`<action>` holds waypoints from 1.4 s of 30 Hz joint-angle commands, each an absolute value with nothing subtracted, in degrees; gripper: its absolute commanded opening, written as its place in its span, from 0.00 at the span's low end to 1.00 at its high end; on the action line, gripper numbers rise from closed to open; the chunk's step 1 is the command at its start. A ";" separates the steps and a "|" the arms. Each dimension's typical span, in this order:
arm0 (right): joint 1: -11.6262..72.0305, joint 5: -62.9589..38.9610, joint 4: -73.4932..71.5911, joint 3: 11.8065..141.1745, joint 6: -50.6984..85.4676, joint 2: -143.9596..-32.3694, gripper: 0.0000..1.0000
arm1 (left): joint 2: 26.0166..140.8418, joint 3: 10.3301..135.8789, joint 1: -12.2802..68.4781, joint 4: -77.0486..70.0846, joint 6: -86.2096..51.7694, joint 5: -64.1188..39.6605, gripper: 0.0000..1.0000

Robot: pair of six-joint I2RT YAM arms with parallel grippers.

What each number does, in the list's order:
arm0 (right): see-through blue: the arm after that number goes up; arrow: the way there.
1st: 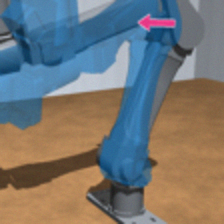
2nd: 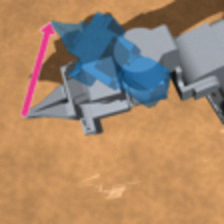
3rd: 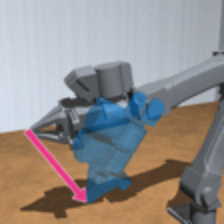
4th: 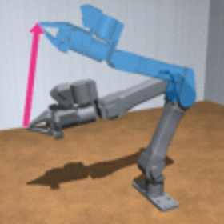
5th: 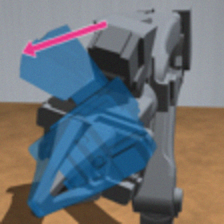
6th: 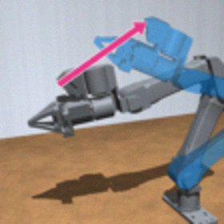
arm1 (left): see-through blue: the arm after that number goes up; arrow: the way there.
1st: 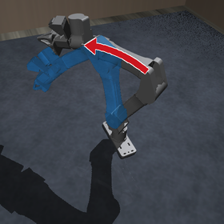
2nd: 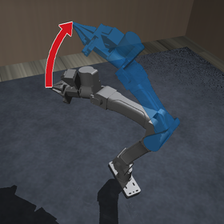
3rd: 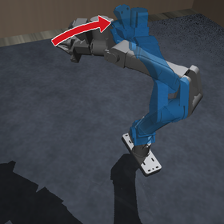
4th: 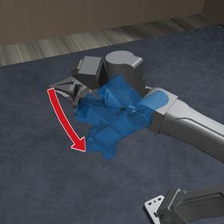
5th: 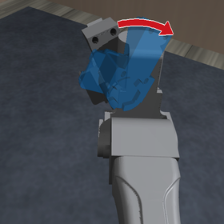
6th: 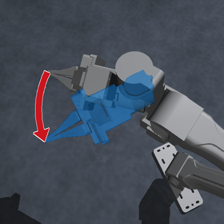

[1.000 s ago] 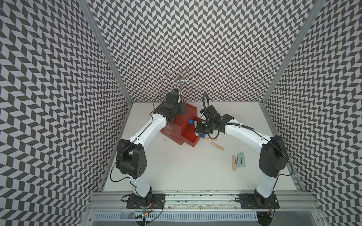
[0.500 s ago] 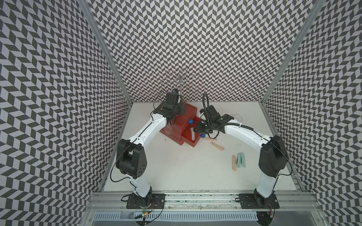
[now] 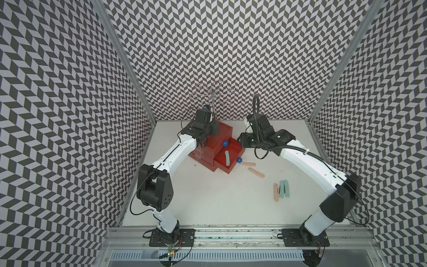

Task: Place the fruit knives into the drawer by color
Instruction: Place the fruit knife in the drawer, then pick up the fruit knife from the center of the board.

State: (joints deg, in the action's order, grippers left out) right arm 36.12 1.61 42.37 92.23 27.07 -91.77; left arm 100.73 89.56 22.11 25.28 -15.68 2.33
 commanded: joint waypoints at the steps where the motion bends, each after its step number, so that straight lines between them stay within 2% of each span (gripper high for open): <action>1: 33.83 11.02 47.72 85.41 28.29 -87.14 0.35 | 106.67 85.72 22.04 40.52 -15.38 2.70 0.00; 7: 26.24 9.51 50.82 69.50 31.19 -79.41 0.35 | 106.77 85.69 22.02 40.52 -15.44 2.65 0.00; 10: 23.90 13.63 52.30 63.95 31.27 -77.51 0.35 | 107.07 85.78 22.03 40.54 -15.38 2.38 0.00; 12: 22.22 16.34 53.07 61.36 30.75 -77.55 0.35 | 107.24 85.82 22.03 40.74 -15.38 2.37 0.00; 19: 14.71 14.40 53.52 53.88 29.36 -79.98 0.33 | 107.34 85.87 22.05 40.78 -15.43 2.37 0.00; 28: 13.28 11.57 52.93 50.01 31.31 -82.43 0.29 | 107.63 85.96 22.00 40.78 -15.43 2.04 0.00; 42: 13.00 10.11 52.74 49.31 31.05 -85.16 0.31 | 107.58 85.86 21.89 40.69 -15.40 1.41 0.00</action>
State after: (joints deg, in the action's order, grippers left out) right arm 13.30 10.44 53.12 49.60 30.50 -84.86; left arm 101.16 90.08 22.11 25.58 -15.68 2.02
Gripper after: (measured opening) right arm 0.306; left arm 0.044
